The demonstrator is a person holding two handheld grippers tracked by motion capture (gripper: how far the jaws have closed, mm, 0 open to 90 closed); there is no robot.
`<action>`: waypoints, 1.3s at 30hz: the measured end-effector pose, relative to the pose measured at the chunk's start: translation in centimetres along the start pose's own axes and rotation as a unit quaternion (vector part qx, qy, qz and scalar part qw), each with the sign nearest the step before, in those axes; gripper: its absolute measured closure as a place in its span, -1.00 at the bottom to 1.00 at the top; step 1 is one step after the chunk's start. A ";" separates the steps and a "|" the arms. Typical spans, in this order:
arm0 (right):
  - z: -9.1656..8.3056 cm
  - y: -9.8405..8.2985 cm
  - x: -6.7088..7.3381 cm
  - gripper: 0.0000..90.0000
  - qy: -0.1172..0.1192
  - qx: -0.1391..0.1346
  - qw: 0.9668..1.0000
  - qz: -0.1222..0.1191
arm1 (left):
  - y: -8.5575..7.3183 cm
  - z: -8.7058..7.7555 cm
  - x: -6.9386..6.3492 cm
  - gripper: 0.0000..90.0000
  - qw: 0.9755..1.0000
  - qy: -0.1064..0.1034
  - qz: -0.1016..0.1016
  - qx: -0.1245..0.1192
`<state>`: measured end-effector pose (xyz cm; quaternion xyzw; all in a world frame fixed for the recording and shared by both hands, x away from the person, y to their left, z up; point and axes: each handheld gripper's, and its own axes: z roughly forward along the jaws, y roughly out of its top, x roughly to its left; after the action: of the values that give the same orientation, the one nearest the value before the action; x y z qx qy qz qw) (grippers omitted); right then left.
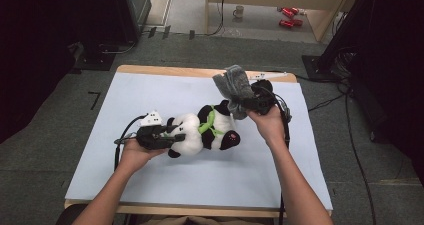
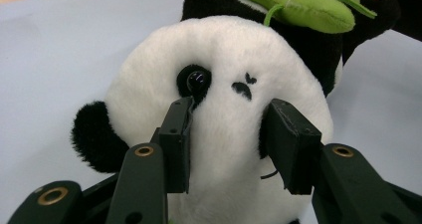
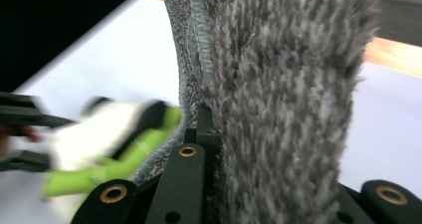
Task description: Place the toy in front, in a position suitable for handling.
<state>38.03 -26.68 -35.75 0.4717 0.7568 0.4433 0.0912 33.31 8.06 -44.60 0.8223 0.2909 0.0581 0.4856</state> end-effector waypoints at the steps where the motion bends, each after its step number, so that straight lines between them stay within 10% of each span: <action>1: 0.2 0.0 0.4 0.80 0.012 0.001 1.000 -0.006 | 0.0 0.0 0.0 0.24 1.000 0.000 -0.001 0.000; 8: 3.0 -1.8 0.7 0.80 0.016 0.060 0.998 -0.031 | 0.0 0.1 0.3 0.23 1.000 0.003 -0.016 -0.005; 19: 1.0 -4.2 -3.3 0.80 -0.013 0.055 0.998 0.038 | 0.0 0.1 0.2 0.24 1.000 0.002 -0.012 -0.003; 26: -0.8 -2.4 -2.4 0.80 0.004 0.011 0.999 0.035 | 0.0 0.0 0.2 0.23 1.000 0.001 -0.011 -0.002; 35: -0.3 0.1 -0.2 0.80 0.055 -0.010 0.998 0.022 | 0.0 0.0 0.2 0.23 1.000 0.000 -0.010 -0.002; 39: 0.2 0.7 0.9 0.79 0.120 -0.013 0.992 0.028 | 0.0 0.0 0.2 0.23 1.000 0.000 -0.009 -0.002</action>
<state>38.10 -25.72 -35.11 0.4346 0.7432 0.5086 -0.0069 33.46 8.16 -44.69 0.8184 0.2983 0.0545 0.4881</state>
